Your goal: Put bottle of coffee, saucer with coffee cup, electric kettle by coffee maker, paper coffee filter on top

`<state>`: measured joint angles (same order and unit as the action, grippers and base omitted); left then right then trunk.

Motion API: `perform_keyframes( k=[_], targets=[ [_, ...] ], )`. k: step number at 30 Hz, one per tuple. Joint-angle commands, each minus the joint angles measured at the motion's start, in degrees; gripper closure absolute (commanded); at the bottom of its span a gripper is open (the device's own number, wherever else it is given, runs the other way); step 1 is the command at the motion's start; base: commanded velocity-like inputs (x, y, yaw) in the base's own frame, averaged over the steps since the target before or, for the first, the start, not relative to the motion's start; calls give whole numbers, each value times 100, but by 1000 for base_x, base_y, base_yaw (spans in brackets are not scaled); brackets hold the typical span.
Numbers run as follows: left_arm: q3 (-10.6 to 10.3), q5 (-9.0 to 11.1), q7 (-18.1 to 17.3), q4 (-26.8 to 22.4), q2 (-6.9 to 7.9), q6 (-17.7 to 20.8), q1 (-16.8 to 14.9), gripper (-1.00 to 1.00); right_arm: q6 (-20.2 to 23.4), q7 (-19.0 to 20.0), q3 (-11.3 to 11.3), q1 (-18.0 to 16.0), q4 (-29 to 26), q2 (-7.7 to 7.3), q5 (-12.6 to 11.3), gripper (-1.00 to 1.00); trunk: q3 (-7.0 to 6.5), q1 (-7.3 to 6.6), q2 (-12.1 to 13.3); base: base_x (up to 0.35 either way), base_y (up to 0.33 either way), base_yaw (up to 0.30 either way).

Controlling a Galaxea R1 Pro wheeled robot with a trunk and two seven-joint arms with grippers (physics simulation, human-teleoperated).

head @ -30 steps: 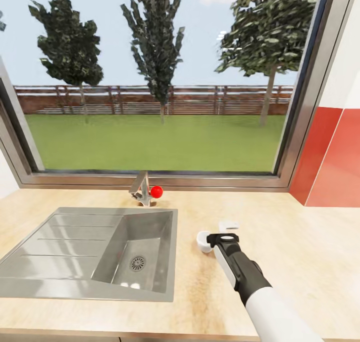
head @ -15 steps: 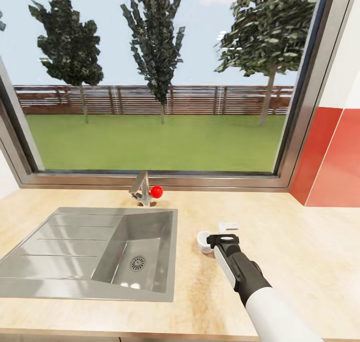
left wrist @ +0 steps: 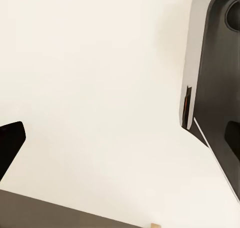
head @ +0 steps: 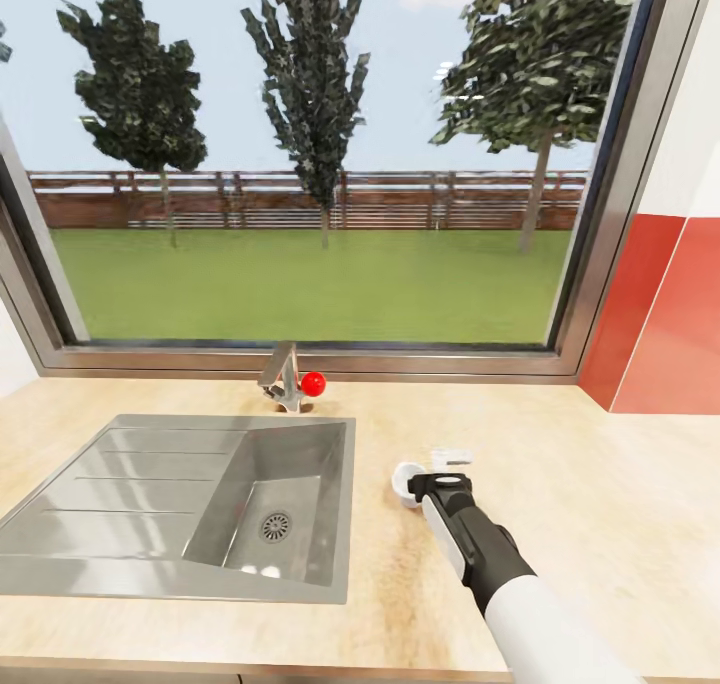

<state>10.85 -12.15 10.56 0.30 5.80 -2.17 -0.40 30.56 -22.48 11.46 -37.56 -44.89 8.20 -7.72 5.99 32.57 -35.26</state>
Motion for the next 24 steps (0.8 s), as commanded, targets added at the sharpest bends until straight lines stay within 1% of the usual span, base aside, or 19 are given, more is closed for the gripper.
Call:
perform_keyframes(
  k=[1,6,7,24],
  targets=[
    [49,-59,17,5,0,-20,-4,-100,20,-55,22,-6,22,11,-50,-100,10,2,-9,0,0,0],
    [49,-59,17,5,5,-20,-4,-100,20,-54,23,-6,56,31,-48,-100,10,2,-9,0,0,0],
    [49,-59,17,4,3,-20,-4,-100,20,-54,23,-6,58,32,-47,100,10,2,-9,0,0,0],
    [49,-59,20,5,-6,-20,-4,-100,20,-54,23,-6,31,33,-52,100,10,2,-9,0,0,0]
  ],
)
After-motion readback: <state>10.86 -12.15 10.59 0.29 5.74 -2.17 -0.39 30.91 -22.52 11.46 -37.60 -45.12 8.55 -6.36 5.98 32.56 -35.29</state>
